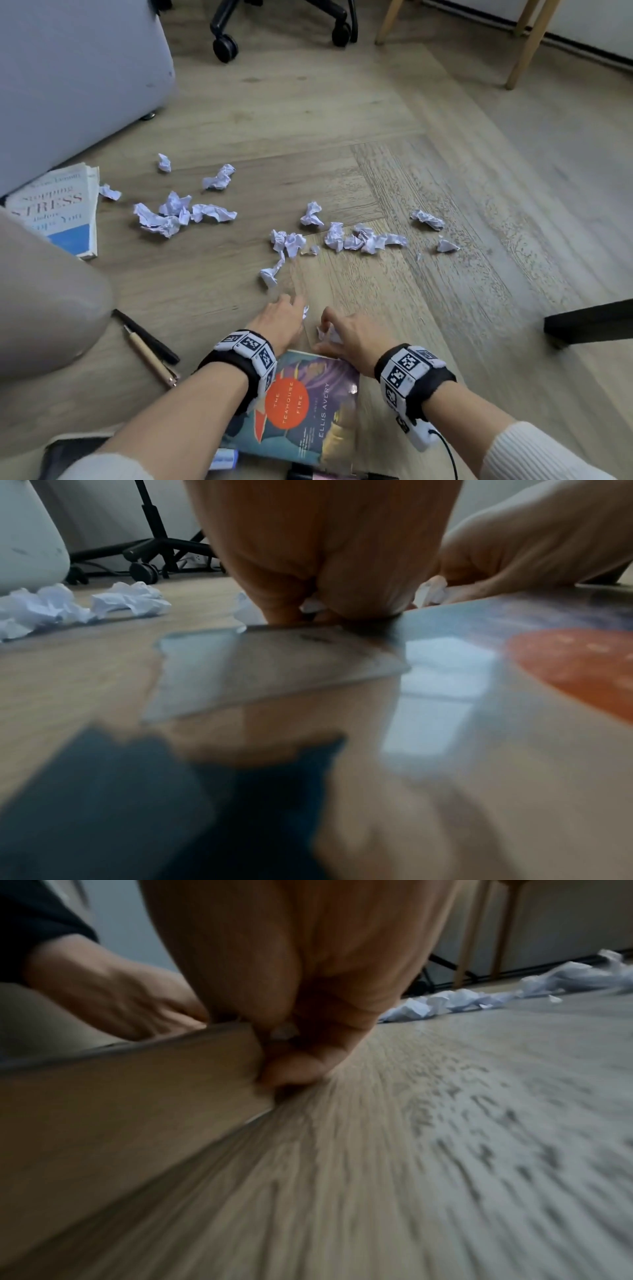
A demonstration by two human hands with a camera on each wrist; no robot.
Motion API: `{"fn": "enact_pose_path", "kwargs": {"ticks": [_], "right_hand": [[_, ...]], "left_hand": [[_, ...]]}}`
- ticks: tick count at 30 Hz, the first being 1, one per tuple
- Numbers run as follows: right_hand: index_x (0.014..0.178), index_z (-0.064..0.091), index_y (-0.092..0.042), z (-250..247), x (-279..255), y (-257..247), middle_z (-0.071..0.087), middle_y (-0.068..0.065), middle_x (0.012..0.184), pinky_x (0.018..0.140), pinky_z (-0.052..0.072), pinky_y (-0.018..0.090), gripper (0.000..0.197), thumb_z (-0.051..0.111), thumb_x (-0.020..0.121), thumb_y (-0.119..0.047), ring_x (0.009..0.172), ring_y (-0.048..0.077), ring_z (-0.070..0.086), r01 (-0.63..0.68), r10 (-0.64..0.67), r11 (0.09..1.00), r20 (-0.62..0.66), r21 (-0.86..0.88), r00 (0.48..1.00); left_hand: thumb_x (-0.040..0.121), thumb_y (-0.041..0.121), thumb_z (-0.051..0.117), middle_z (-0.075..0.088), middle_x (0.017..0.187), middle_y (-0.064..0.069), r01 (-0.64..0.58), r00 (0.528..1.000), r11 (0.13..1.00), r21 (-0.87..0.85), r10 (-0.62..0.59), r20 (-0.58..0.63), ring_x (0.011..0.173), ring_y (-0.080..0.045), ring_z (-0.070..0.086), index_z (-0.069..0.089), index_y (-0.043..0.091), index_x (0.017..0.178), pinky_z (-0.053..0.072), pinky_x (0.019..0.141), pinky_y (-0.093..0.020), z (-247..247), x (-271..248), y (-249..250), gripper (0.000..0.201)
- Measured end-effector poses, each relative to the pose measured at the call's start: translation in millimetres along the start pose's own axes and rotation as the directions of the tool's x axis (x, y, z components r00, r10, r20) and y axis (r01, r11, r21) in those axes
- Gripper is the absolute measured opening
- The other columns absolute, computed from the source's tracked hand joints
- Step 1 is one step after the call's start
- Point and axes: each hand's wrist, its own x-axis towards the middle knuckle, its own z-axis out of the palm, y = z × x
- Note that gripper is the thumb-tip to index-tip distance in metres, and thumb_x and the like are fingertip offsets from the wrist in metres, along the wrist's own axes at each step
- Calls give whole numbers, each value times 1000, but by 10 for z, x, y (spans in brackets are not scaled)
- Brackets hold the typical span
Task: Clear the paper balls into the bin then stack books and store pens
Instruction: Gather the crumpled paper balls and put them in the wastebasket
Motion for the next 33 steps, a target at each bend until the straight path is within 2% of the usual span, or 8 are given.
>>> {"fn": "enact_pose_path", "kwargs": {"ticks": [6,13,19,21,23,27,30,33], "right_hand": [[111,47,-9,96,-84,-31,64,12,92,65,46,42,29,42,101,-36,76,33,59,131,-137,983,-39,-125,990],[111,38,-15,39,91,-111,57,8,85,59,47,38,24,49,97,-31,67,27,54,170,-176,954,-3,-247,984],[104,38,-9,-180,223,82,40,-4,70,49,31,28,7,35,102,-14,54,14,33,11,-38,984,-156,-176,987],[100,39,-12,-436,235,426,42,-3,74,50,31,28,7,36,99,-6,56,13,34,-206,183,978,-413,-13,892],[106,43,-10,-729,250,815,54,5,80,54,38,33,21,35,93,5,63,20,48,-407,440,892,-578,194,687],[108,44,-6,-1128,319,1460,62,20,93,61,37,34,20,38,100,-22,67,29,53,-563,668,725,-607,397,431],[120,41,-6,-1081,417,1634,52,22,113,78,48,44,62,40,91,-61,96,40,57,-728,749,609,-528,314,399],[125,42,-8,-936,510,1620,41,19,120,86,47,45,63,40,91,-61,106,40,52,-722,662,685,-493,94,564]], "left_hand": [[94,17,42,52,110,-13,9,960,990,-139,-48,-275,87,-38,60,39,10,112,44,72,-41,-54,-199,-207,20],[97,18,37,46,100,-13,109,913,988,-113,-144,-382,73,-30,53,14,26,150,48,69,-39,-309,52,-456,58],[102,38,31,41,94,-10,103,935,980,-169,-153,-320,87,-37,60,45,16,124,47,74,-39,-230,258,-351,34],[100,43,35,45,98,-12,86,937,974,-208,-150,-315,88,-38,62,45,15,121,47,74,-40,-184,308,-325,37],[100,44,36,42,99,-11,82,944,987,-139,-122,-306,89,-38,63,44,15,122,47,74,-41,-163,352,-327,37],[103,29,34,35,98,-9,97,964,995,10,-91,-250,88,-36,63,41,22,128,41,67,-39,-169,394,-329,27],[102,18,34,29,95,-6,117,966,992,42,-104,-237,86,-34,64,39,26,130,36,64,-35,-177,414,-313,29],[102,22,33,27,95,-6,126,966,992,17,-119,-228,89,-33,64,38,27,129,37,64,-36,-168,444,-315,28]]}}
